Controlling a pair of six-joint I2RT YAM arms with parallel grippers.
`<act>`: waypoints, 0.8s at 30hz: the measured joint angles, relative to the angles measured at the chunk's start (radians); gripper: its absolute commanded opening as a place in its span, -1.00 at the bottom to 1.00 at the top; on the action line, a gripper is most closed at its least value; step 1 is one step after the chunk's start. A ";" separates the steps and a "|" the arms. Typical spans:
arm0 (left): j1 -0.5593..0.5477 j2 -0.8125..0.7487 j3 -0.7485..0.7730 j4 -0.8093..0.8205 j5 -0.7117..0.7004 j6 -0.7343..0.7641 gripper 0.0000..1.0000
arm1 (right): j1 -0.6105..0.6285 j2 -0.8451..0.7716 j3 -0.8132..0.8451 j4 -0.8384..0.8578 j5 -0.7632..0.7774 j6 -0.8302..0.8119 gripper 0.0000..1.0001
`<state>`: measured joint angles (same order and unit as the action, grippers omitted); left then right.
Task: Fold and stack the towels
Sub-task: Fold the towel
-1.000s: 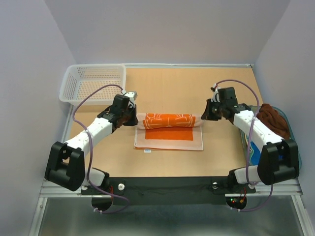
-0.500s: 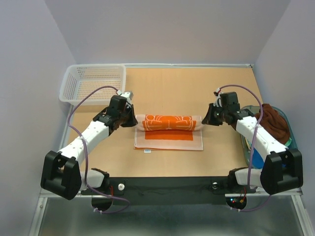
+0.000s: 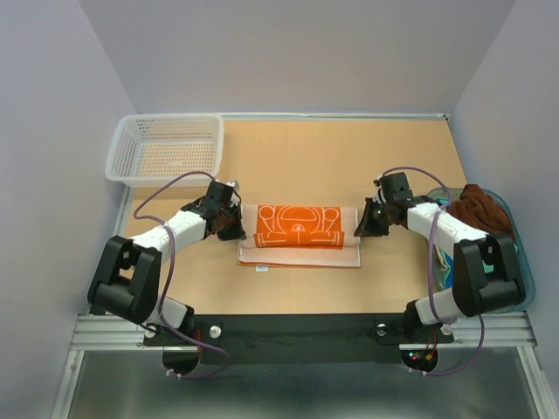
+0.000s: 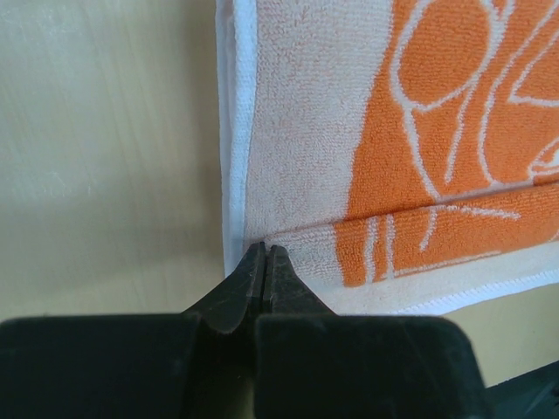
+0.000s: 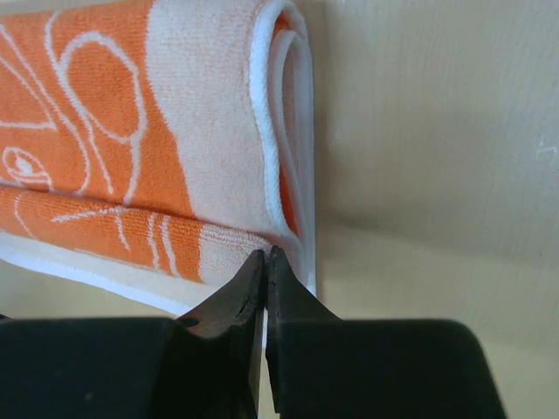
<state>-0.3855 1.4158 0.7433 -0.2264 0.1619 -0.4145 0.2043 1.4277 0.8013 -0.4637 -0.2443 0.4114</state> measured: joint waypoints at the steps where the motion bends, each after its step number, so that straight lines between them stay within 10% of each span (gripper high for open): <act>1: 0.000 0.008 0.000 0.006 0.000 -0.003 -1.00 | 0.000 0.013 0.000 0.010 0.000 0.004 -0.99; 24: 0.002 0.178 0.143 0.046 0.003 -0.025 -1.00 | -0.023 0.230 0.146 0.117 0.089 0.025 -0.99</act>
<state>-0.3840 1.5940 0.8864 -0.1806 0.1650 -0.4393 0.1818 1.6581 0.9470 -0.3470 -0.1555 0.4362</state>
